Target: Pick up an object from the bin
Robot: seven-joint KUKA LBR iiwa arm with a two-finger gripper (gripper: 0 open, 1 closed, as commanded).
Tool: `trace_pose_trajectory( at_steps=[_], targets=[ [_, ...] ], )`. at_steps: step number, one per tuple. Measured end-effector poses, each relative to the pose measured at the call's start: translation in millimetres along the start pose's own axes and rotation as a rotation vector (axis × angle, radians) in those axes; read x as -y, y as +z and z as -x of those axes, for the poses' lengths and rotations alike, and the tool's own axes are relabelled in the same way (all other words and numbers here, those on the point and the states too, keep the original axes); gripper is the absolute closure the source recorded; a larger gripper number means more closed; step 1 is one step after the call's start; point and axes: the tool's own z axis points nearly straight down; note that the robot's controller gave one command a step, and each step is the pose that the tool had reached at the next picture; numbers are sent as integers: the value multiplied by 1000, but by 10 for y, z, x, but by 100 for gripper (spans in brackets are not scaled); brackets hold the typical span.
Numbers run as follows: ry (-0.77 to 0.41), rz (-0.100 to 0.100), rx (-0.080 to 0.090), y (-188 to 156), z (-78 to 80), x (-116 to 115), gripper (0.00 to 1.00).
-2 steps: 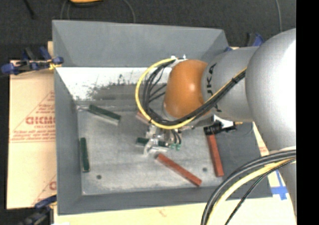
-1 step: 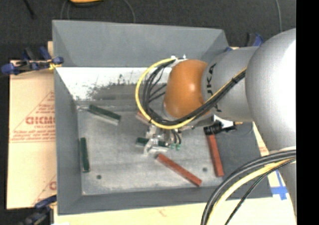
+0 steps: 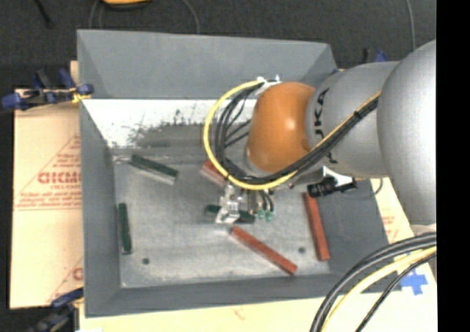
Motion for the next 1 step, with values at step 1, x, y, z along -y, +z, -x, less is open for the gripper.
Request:
trace_pose_trajectory(
  at_steps=[1],
  targets=[
    [-3, 5, 20, -241, 244, -42, 100]
  ],
)
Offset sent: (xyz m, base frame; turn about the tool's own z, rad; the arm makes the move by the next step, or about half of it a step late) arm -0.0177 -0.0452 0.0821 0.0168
